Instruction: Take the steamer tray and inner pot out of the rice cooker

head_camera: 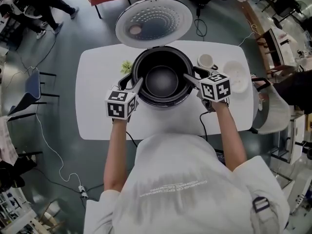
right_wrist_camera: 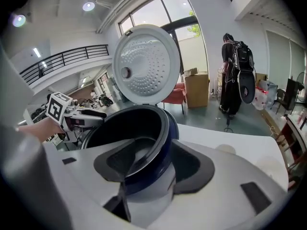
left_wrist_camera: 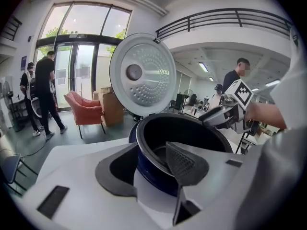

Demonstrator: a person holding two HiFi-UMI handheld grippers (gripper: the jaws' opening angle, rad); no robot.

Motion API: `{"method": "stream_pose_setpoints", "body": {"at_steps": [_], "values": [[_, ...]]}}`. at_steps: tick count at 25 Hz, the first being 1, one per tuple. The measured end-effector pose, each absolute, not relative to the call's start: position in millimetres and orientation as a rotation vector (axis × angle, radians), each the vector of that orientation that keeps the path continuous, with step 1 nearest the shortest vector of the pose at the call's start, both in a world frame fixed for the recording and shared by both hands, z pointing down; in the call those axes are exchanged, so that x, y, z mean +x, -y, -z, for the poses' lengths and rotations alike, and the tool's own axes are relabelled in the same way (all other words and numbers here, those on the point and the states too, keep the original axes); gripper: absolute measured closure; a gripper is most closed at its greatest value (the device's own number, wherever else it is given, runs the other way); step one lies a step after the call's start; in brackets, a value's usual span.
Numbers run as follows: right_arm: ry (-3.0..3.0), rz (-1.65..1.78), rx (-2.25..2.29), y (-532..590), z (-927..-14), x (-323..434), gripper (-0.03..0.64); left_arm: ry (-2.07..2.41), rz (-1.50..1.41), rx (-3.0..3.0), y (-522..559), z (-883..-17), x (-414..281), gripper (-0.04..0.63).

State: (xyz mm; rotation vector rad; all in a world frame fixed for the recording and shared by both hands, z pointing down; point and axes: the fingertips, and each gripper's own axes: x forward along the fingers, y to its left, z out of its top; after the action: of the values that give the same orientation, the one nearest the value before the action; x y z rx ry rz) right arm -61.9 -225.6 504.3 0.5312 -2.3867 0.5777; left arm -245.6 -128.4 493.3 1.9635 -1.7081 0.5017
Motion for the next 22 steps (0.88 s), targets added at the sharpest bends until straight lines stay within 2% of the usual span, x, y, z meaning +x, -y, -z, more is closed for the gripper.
{"method": "stream_pose_setpoints", "body": {"at_steps": [8, 11, 12, 22], "values": [[2.396, -0.587, 0.575, 230.5, -503.9, -59.7, 0.400, 1.711, -0.449, 1.935, 130.8, -495.2, -246.2, 0.400], [2.415, -0.589, 0.590, 228.6, -505.6, -61.0, 0.400, 1.726, -0.388, 1.934, 129.2, -496.0, -245.7, 0.401], [2.421, -0.591, 0.593, 228.0, -506.2, -61.6, 0.400, 1.726, -0.359, 1.932, 128.3, -496.4, -244.0, 0.428], [2.448, -0.609, 0.604, 223.4, -506.0, -64.9, 0.401, 1.789, -0.265, 1.900, 126.1, -497.2, -239.4, 0.428]]}}
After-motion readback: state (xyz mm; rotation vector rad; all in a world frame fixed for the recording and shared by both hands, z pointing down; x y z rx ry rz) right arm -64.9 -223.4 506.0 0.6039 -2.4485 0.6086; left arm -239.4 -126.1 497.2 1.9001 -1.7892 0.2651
